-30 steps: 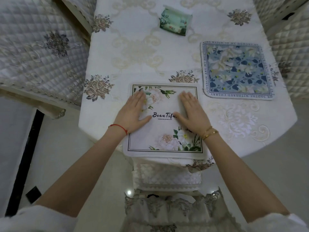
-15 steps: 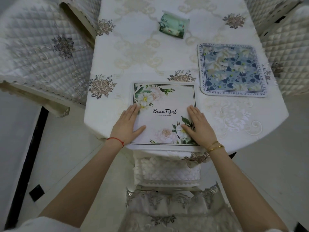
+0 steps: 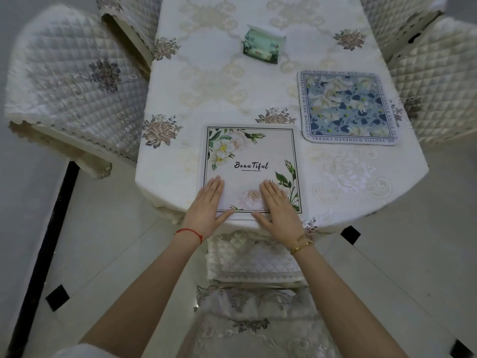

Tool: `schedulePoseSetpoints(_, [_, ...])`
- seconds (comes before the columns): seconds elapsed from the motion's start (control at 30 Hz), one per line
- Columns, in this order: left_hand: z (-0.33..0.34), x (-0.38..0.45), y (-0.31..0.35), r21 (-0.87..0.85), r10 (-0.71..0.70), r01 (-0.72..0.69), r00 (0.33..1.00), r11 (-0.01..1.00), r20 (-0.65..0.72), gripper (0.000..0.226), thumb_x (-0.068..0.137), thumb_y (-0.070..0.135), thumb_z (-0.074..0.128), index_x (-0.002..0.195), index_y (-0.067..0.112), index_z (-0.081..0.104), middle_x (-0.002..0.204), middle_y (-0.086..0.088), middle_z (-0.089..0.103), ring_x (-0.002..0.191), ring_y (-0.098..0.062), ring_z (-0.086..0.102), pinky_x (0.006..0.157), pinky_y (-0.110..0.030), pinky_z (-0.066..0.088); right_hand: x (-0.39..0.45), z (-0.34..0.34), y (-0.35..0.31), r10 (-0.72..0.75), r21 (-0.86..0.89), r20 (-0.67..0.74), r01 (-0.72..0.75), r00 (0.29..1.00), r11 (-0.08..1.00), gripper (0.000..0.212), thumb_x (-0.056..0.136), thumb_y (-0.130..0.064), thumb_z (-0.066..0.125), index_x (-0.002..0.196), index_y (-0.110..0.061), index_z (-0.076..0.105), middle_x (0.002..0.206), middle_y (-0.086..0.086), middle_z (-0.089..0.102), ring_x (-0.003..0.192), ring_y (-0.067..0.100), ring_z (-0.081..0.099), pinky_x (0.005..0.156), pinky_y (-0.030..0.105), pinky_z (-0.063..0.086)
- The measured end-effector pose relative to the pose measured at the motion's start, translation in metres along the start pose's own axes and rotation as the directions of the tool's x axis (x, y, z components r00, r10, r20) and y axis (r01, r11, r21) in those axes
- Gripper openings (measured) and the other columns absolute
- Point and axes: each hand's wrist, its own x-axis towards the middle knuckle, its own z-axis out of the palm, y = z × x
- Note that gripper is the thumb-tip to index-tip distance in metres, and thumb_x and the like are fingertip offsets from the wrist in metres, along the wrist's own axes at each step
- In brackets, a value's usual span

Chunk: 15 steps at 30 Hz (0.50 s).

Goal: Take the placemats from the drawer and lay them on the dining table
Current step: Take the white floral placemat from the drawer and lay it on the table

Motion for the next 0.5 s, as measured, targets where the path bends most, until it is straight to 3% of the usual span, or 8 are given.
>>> schedulePoseSetpoints(0.27, [-0.005, -0.019, -0.015, 0.002, -0.025, 0.025, 1.0, 1.0, 0.012, 0.097, 0.081, 0.076, 0.0, 0.152, 0.011, 0.002, 0.159, -0.001, -0.004, 0.147, -0.014, -0.002, 0.118, -0.029, -0.003, -0.036, -0.016, 0.035, 0.098, 0.041, -0.037, -0.096, 0.995, 0.995, 0.071, 0.099, -0.052, 0.04, 0.155, -0.021, 0.01, 0.162, -0.009, 0.004, 0.148, 0.004, -0.005, 0.119, 0.022, -0.007])
schedulePoseSetpoints(0.4, [-0.011, -0.032, -0.014, -0.01, -0.066, 0.065, 0.998, 0.998, -0.007, 0.08, 0.094, 0.057, 0.035, 0.151, 0.005, 0.014, 0.159, -0.009, 0.011, 0.148, -0.021, 0.009, 0.118, -0.029, 0.0, -0.056, -0.024, 0.045, 0.193, 0.113, -0.068, -0.184, 0.979, 0.976, 0.065, 0.099, -0.043, 0.045, 0.154, -0.017, 0.021, 0.161, -0.005, 0.014, 0.148, 0.008, 0.004, 0.123, 0.036, 0.009])
schedulePoseSetpoints(0.5, [-0.019, -0.045, -0.009, 0.002, -0.056, 0.056, 0.997, 0.998, -0.058, 0.068, 0.095, 0.046, 0.044, 0.142, -0.002, 0.037, 0.147, -0.02, 0.039, 0.137, -0.032, 0.038, 0.115, -0.035, 0.019, -0.077, -0.034, 0.048, 0.26, 0.096, -0.12, -0.25, 0.958, 0.964, 0.064, 0.097, -0.044, 0.05, 0.151, -0.016, 0.029, 0.158, -0.002, 0.025, 0.148, 0.014, 0.012, 0.121, 0.041, 0.019])
